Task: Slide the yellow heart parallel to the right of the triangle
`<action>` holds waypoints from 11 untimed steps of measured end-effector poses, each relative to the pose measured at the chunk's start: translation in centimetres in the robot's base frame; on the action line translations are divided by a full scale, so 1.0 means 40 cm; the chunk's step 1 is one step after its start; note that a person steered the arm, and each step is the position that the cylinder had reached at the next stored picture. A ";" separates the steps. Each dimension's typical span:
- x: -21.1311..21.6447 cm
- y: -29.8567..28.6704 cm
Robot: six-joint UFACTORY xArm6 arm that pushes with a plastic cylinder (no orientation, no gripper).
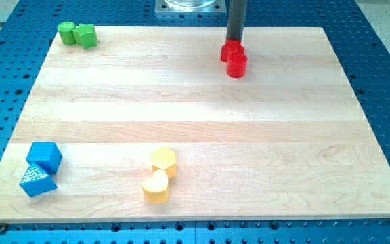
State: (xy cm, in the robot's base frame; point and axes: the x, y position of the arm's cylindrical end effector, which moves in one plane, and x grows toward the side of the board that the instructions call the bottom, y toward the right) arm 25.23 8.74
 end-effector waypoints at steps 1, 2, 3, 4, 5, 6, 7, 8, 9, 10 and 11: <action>0.007 0.013; 0.082 0.027; 0.133 0.177; 0.236 0.329; 0.458 0.223; 0.669 0.101; 0.821 0.068; 0.916 -0.049; 0.914 -0.187; 0.907 -0.501; 0.904 -0.697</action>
